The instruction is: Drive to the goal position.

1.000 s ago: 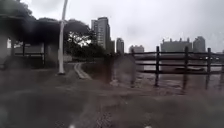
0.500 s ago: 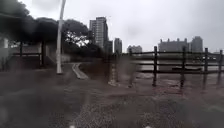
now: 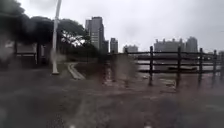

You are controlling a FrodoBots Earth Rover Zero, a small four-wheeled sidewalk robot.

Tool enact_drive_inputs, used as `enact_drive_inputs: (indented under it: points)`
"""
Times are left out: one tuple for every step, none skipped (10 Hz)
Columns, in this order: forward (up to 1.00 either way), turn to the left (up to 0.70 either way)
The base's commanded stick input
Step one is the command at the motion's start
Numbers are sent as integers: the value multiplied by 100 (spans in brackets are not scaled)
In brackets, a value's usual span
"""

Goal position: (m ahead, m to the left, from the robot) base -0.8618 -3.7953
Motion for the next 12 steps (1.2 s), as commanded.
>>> enact_drive_inputs:
  points:
    - [8, -95]
    - [44, -74]
    - [80, -52]
    - [100, -40]
    - [100, -40]
    - [100, -40]
    - [100, -40]
    - [100, -27]
    - [92, 0]
    - [29, 0]
    - [0, 0]
    - [0, 0]
